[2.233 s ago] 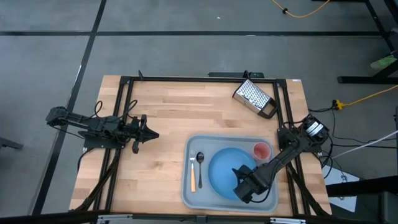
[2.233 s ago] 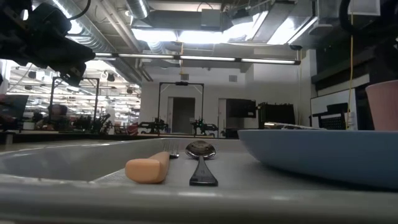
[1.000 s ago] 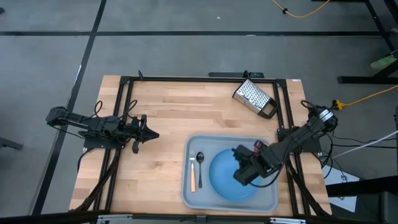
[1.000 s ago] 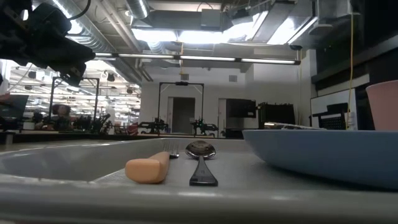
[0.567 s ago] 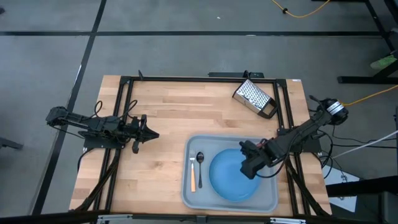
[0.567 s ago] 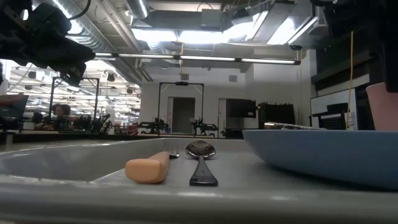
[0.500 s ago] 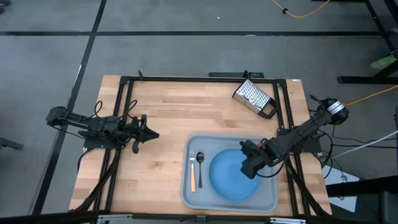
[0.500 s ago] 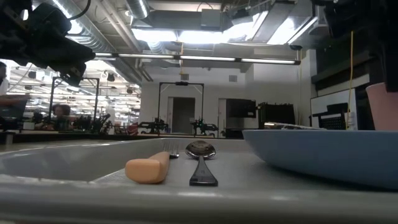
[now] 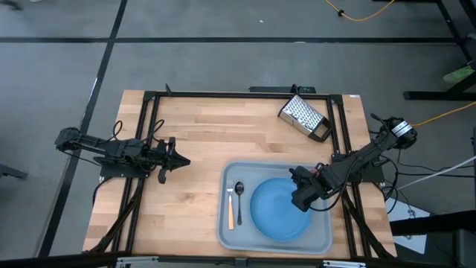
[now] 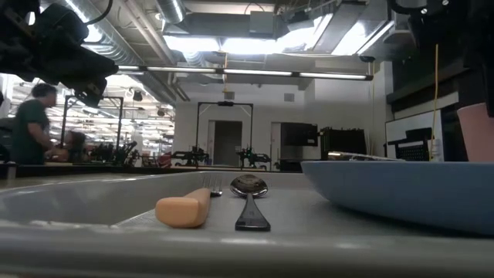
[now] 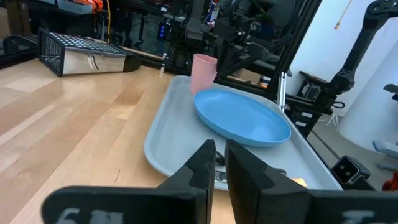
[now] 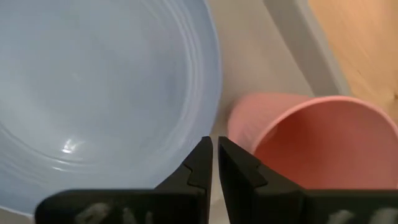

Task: Pick and place plate/cup/fork/spoon on tray
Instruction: Adjust the pink cup on the gray tray, then return to Home Position

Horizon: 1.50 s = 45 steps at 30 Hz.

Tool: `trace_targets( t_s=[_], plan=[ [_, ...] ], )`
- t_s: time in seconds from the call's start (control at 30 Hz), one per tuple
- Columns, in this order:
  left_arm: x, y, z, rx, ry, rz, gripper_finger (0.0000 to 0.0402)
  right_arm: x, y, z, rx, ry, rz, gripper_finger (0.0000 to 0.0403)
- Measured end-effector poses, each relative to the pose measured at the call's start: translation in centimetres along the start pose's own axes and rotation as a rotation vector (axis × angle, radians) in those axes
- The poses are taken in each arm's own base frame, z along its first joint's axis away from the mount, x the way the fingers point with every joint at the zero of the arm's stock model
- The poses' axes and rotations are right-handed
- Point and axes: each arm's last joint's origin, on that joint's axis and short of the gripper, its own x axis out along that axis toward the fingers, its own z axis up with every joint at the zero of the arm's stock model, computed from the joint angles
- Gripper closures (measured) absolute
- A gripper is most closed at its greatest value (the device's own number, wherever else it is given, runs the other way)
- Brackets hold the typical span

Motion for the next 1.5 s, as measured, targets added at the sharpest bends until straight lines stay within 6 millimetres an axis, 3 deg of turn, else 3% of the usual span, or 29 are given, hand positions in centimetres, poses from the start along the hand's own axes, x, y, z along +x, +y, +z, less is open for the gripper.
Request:
trace_targets(
  t_s=[0.53,0.7,0.83,0.93,1.2,1.5],
  plan=[
    [0.0,0.0,0.0,0.000,0.000,0.000,0.0370,-0.2,0.1,0.0,0.002,0.013,0.009,0.0371],
    [0.0,0.0,0.0,0.000,0.000,0.000,0.0370,-3.9,1.2,1.1,-0.071,-0.162,0.200,0.0371],
    [0.0,0.0,0.0,0.000,0.000,0.000,0.0370,-7.2,-2.0,1.3,-0.120,-0.411,0.253,0.0371],
    [0.0,0.0,0.0,0.000,0.000,0.000,0.0370,-7.6,-5.6,0.9,-0.080,-0.584,0.241,0.0371],
    [0.0,0.0,0.0,0.000,0.000,0.000,0.0370,-5.3,-10.9,-0.4,-0.274,-0.965,0.471,0.0371],
    [0.0,0.0,0.0,0.000,0.000,0.000,0.0370,-1.1,-14.6,-1.7,-0.451,-1.183,0.478,0.0371]
  ],
)
